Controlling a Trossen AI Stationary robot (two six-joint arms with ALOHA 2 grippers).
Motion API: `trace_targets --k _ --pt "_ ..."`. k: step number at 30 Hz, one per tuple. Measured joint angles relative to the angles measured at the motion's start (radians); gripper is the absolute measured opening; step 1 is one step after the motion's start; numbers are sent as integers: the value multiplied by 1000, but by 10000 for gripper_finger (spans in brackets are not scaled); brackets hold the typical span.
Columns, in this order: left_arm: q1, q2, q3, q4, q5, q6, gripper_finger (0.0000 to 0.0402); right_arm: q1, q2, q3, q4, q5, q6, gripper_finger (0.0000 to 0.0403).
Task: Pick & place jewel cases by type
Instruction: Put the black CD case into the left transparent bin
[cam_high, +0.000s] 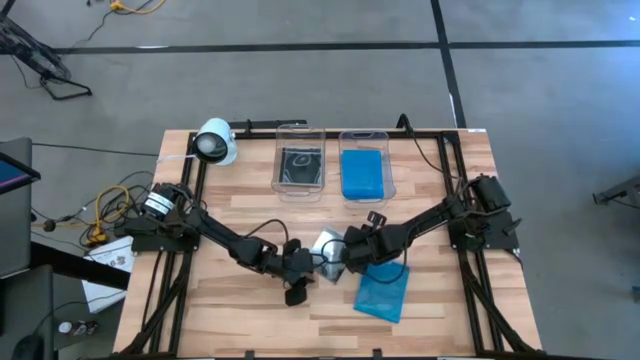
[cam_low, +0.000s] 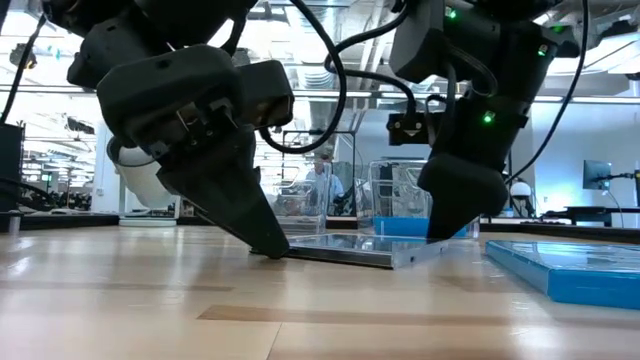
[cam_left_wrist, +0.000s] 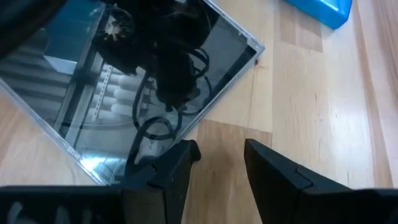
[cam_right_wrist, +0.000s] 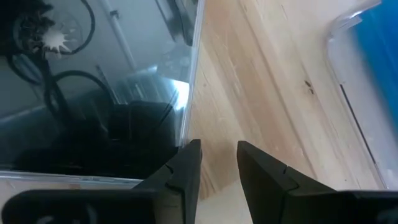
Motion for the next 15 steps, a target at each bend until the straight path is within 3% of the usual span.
trace_targets --k 9,15 --pt "-8 -1 0 -26 9 -114 148 26 -4 -3 26 -42 -28 101" --pt "-22 -14 4 -97 96 -182 148 59 -4 -2 46 -68 -43 101"
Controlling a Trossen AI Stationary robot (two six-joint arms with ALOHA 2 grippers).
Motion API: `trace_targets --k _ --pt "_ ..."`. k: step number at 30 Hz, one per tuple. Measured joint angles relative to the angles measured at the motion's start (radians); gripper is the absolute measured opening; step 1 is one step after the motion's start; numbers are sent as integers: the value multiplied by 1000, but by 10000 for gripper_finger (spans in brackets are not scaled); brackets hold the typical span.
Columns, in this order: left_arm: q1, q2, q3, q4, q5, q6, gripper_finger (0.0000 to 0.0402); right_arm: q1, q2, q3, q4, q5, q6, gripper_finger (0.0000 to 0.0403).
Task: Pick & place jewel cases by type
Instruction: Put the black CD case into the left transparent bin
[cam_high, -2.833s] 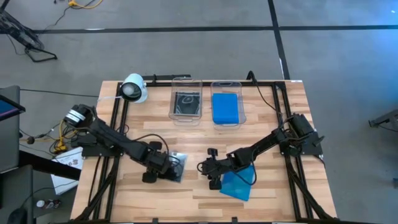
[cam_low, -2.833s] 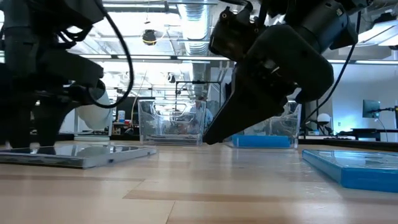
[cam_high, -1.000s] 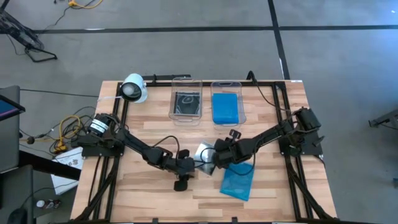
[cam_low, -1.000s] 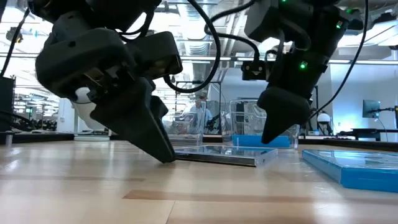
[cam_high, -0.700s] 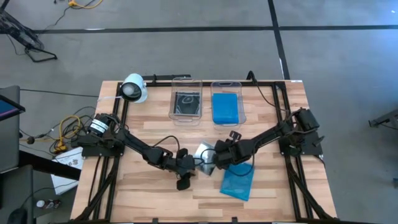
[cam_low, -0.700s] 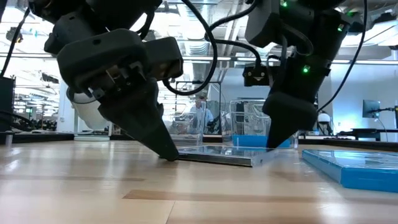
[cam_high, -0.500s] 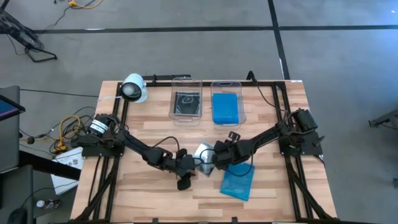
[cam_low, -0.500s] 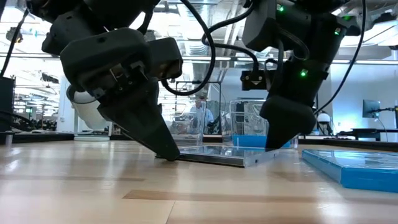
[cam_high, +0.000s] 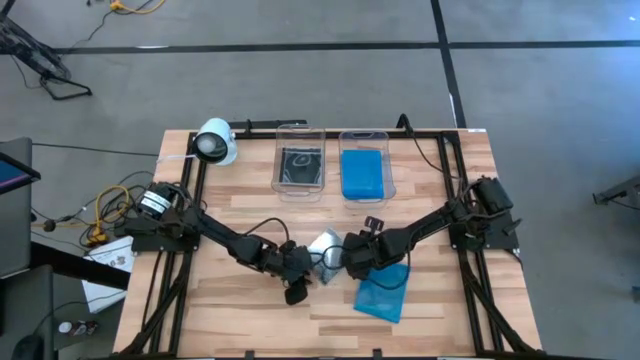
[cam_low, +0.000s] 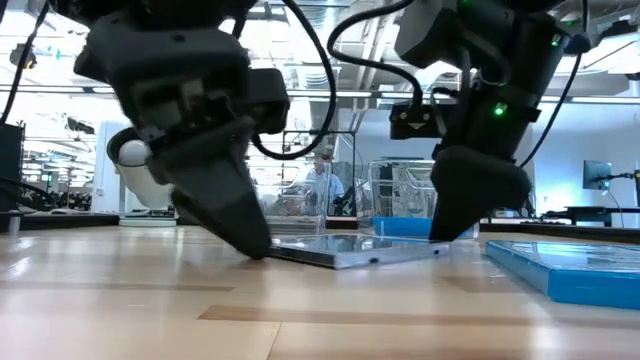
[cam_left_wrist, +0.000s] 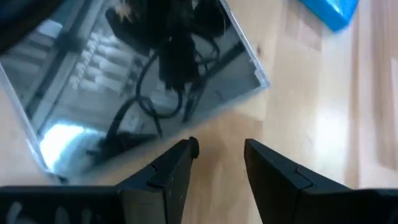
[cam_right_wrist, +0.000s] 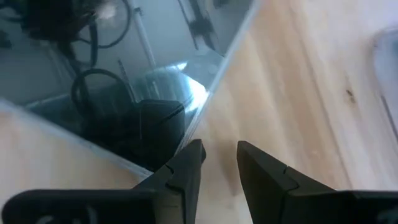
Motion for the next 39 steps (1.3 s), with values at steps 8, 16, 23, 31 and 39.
trace_targets --k 8,16,23,31,39 --pt "-71 -81 2 -231 36 -88 148 43 0 0 57 -47 -84 101" --pt "-124 -162 -5 -529 -96 -191 148 65 2 6 144 -138 -164 95" --pt "-140 -169 -16 -604 -168 -261 149 84 4 33 201 -206 -210 77" --pt "-125 -171 -28 -551 -173 -254 196 88 4 40 192 -184 -220 70" --pt "-99 -205 -33 -493 -164 -263 265 94 3 41 141 -171 -219 70"
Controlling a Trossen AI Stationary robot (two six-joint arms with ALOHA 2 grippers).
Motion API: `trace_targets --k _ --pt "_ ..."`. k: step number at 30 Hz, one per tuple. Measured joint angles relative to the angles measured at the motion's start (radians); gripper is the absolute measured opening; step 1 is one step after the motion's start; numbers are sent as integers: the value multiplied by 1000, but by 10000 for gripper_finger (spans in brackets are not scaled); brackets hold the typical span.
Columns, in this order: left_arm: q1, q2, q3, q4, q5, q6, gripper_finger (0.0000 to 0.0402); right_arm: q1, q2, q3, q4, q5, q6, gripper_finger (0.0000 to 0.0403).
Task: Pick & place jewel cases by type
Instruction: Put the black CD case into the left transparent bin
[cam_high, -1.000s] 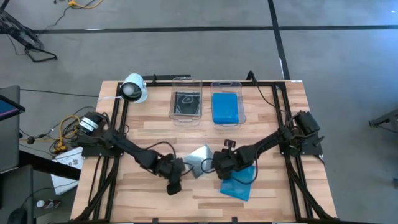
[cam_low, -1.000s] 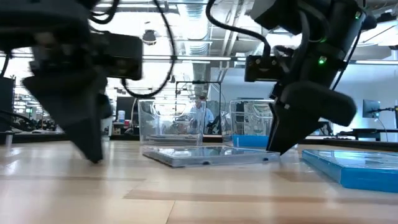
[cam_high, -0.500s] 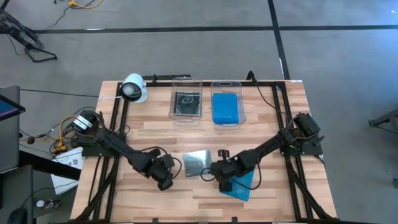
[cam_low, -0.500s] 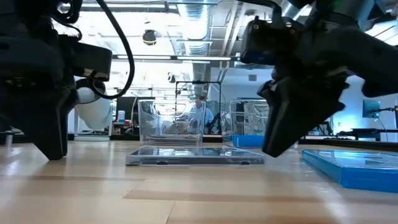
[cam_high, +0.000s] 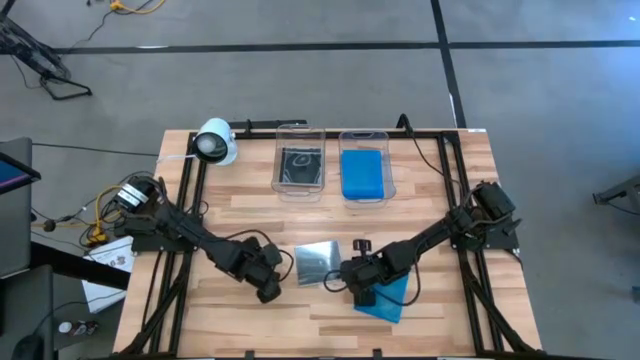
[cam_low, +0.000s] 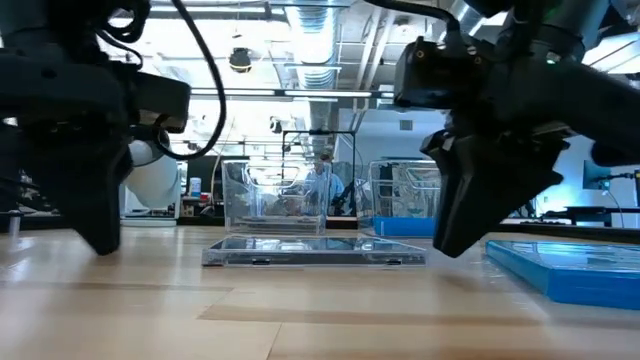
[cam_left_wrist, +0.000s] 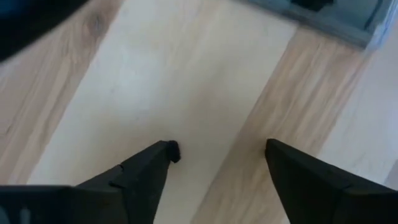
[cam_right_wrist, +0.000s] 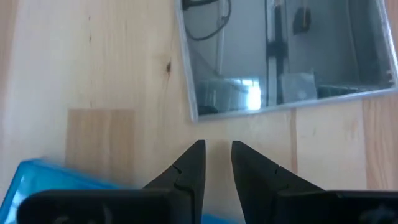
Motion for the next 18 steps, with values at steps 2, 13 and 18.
trace_targets --k 2,13,18 --pt "16 -18 -4 36 -1 -2 273 1 0 0 -14 6 0 70" --pt "146 -68 -23 206 67 -74 292 -3 -1 0 -20 70 2 70" --pt "183 -68 -114 395 122 -165 301 -3 -1 -4 -15 88 1 70"
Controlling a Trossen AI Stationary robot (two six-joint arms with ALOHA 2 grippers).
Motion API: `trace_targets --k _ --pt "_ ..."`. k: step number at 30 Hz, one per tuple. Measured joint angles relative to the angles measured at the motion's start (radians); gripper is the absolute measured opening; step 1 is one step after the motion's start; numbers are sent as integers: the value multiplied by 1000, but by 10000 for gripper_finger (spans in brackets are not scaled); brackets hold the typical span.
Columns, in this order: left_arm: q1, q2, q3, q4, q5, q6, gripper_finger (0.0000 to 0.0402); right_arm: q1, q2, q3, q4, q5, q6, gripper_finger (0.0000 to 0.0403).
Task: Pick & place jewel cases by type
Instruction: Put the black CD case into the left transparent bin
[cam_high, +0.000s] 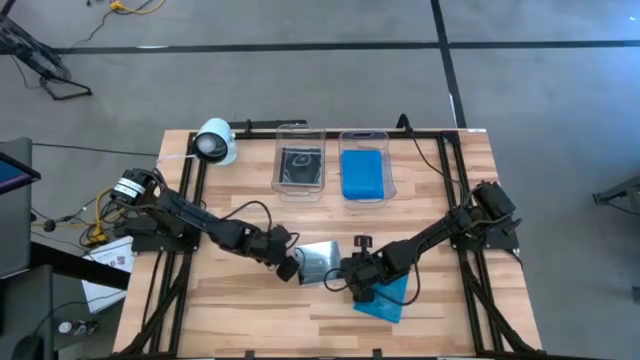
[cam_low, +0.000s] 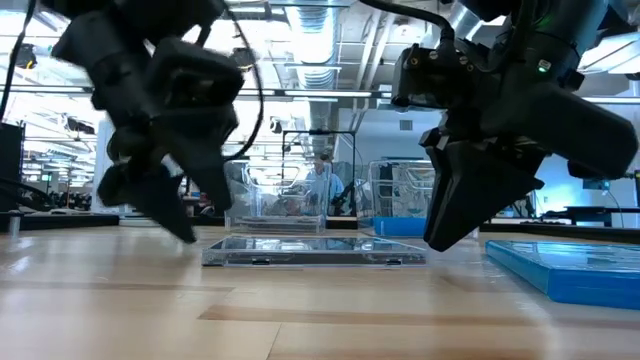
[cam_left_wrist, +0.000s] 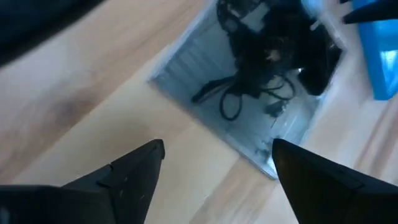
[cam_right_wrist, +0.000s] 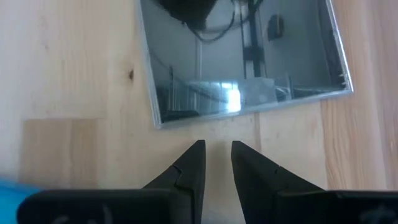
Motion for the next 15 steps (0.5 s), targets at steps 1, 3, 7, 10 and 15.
trace_targets --k 1,3,7,10,15 --pt "3 0 -24 24 6 -26 303 0 -1 -4 1 1 0 70" --pt "3 -6 -68 94 1 -78 305 0 -1 -15 -1 8 0 70" --pt "-7 -8 -147 238 -22 -164 307 -6 9 -21 0 23 5 70" --pt "-13 -6 -190 344 -48 -201 307 -13 10 -21 5 22 5 70" --pt "-14 -4 -212 426 -57 -230 307 -23 18 -20 15 19 5 70"
